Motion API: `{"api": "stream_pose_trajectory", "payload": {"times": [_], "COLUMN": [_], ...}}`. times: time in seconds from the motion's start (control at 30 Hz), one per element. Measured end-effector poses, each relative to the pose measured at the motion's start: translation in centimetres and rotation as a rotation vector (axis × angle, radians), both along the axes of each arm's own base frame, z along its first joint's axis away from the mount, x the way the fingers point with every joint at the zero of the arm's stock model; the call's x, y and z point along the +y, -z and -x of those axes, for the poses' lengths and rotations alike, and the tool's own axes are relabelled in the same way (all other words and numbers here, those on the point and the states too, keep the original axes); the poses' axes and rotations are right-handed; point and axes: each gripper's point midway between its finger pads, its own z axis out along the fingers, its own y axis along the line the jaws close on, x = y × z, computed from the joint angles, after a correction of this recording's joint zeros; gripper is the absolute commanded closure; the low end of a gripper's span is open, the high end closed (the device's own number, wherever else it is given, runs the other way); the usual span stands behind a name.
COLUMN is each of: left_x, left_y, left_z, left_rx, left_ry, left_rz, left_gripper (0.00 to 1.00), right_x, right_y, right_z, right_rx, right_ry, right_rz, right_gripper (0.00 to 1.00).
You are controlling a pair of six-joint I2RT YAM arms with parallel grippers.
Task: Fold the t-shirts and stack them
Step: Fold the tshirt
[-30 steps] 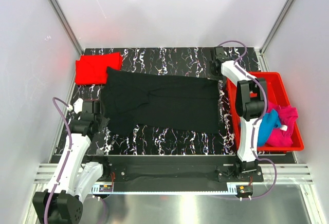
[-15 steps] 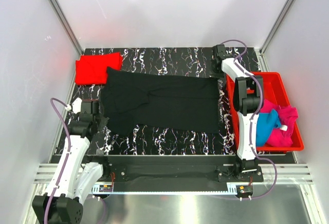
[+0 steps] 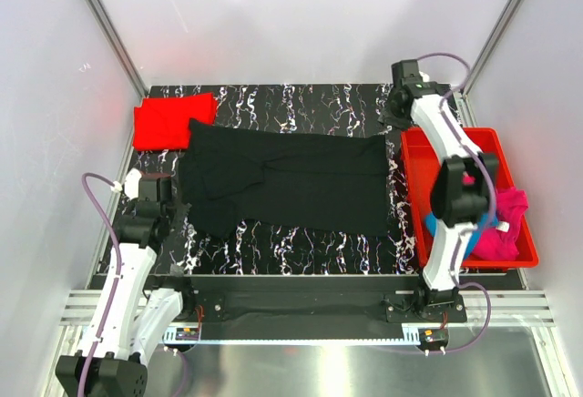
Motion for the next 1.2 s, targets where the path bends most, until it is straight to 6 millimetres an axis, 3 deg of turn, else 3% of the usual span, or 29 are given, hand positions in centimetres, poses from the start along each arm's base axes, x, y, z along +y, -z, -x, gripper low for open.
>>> {"api": "stream_pose_trajectory", "payload": {"times": [0.1, 0.13, 0.2, 0.4, 0.53, 0.87, 1.03, 1.2], "left_x": [-0.1, -0.1, -0.2, -0.7, -0.9, -0.9, -0.9, -0.9], "left_y": [-0.3, -0.5, -0.7, -0.8, -0.9, -1.2, -1.4, -1.6], "left_z": [-0.2, -0.3, -0.5, -0.8, -0.9, -1.0, -1.0, -1.0], "left_rx": [-0.01, -0.015, -0.027, -0.032, -0.04, -0.048, -0.062, -0.069], "left_ry": [0.002, 0.003, 0.007, 0.02, 0.029, 0.037, 0.037, 0.034], "left_rz": [0.004, 0.006, 0.01, 0.029, 0.04, 0.034, 0.035, 0.038], "left_gripper": [1.0, 1.0, 1.0, 1.0, 1.0, 1.0, 1.0, 1.0], "right_x": [-0.3, -0.4, 0.1, 2.4, 2.9, 1.8, 2.0, 2.2], "right_y": [-3.2, -3.6, -3.3, 3.3, 6.5, 11.7, 12.0, 12.1], "right_z": [4.5, 7.0, 9.9, 20.7, 25.4, 30.3, 29.4, 28.7], "right_rx": [-0.011, 0.007, 0.043, 0.3, 0.386, 0.408, 0.343, 0.3], "right_ry": [0.113, 0.159, 0.195, 0.337, 0.429, 0.621, 0.642, 0.652], "right_rz": [-0.039, -0.058, -0.078, -0.076, -0.039, -0.029, -0.064, -0.094], "right_gripper": [0.53, 0.52, 0.52, 0.52, 0.52, 0.53, 0.54, 0.65]}}
